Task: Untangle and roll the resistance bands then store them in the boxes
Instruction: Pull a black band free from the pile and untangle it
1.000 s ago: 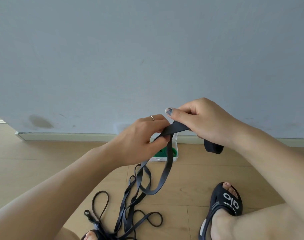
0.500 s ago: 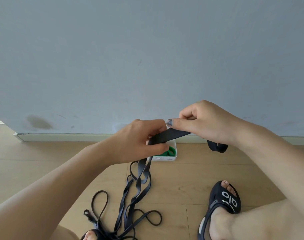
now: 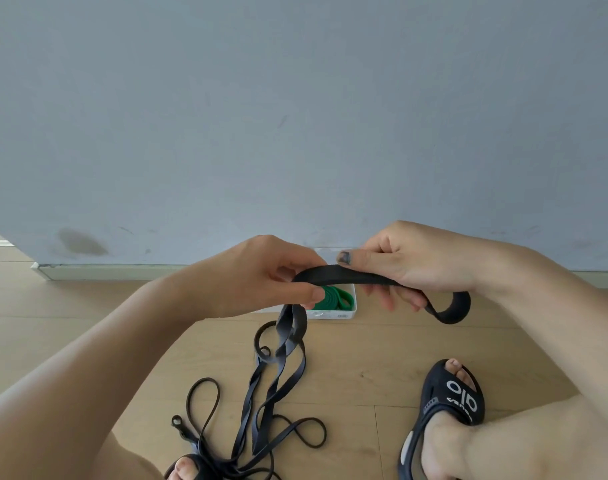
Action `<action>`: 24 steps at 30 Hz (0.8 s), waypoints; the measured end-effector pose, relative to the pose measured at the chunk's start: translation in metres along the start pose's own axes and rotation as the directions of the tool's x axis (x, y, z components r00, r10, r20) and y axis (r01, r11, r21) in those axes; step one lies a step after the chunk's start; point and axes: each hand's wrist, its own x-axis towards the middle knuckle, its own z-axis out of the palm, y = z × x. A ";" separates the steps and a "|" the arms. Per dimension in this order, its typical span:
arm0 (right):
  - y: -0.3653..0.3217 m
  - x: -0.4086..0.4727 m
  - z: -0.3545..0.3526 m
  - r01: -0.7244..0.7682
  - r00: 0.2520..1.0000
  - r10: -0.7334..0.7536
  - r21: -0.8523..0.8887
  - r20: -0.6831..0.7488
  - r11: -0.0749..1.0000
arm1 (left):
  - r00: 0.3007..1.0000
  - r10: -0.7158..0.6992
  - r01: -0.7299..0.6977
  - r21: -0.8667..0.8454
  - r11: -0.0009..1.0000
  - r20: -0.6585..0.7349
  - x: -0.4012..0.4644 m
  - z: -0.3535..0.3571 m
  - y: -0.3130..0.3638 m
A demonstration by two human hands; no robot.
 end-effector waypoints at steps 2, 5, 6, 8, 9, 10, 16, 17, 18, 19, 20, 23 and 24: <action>-0.005 0.001 0.003 0.033 0.999 -0.036 0.059 0.036 0.998 | 1.000 -0.006 0.006 0.021 1.000 0.000 0.001 0.003 0.000; -0.008 0.008 0.010 0.082 0.995 -0.089 0.130 0.047 0.988 | 1.000 0.005 -0.004 0.018 1.000 -0.016 0.003 0.004 0.003; -0.009 0.010 0.012 0.088 0.996 -0.091 0.111 0.026 0.990 | 1.000 0.001 -0.001 0.020 1.000 -0.010 0.003 0.004 0.002; -0.010 0.011 0.012 0.102 0.995 -0.100 0.132 -0.021 0.986 | 1.000 0.008 -0.008 -0.011 1.000 -0.011 0.002 0.004 0.000; -0.011 0.010 0.011 0.111 0.994 -0.105 0.171 -0.043 0.979 | 1.000 0.016 -0.016 -0.031 0.999 -0.024 0.002 0.004 -0.002; -0.012 0.010 0.009 0.116 0.992 -0.104 0.212 -0.068 0.970 | 0.998 0.021 -0.022 -0.032 0.999 -0.052 0.002 0.003 -0.004; -0.010 0.004 -0.008 0.103 0.984 -0.042 0.360 -0.171 0.927 | 0.995 -0.025 0.029 0.038 0.999 -0.095 0.005 0.002 -0.014; -0.009 0.003 -0.011 0.103 0.983 -0.037 0.371 -0.181 0.923 | 0.995 -0.017 0.021 0.039 0.999 -0.095 0.004 0.002 -0.016; -0.007 0.001 -0.014 0.101 0.981 -0.028 0.383 -0.191 0.918 | 0.996 -0.006 0.009 0.036 0.999 -0.094 0.002 0.002 -0.017; -0.006 0.000 -0.017 0.099 0.980 -0.020 0.392 -0.200 0.915 | 0.995 0.007 -0.004 0.029 1.000 -0.102 0.002 0.001 -0.020; -0.004 -0.002 -0.021 0.097 0.979 -0.015 0.396 -0.205 0.913 | 0.994 0.022 -0.020 0.019 1.000 -0.111 0.000 0.000 -0.020; 0.004 -0.006 -0.030 0.101 0.973 -0.003 0.413 -0.231 0.905 | 0.992 0.017 -0.019 -0.015 1.000 -0.122 -0.003 -0.005 -0.022; 0.007 -0.007 -0.032 0.103 0.970 0.002 0.418 -0.243 0.902 | 0.992 0.006 -0.007 -0.012 1.000 -0.123 -0.004 -0.007 -0.023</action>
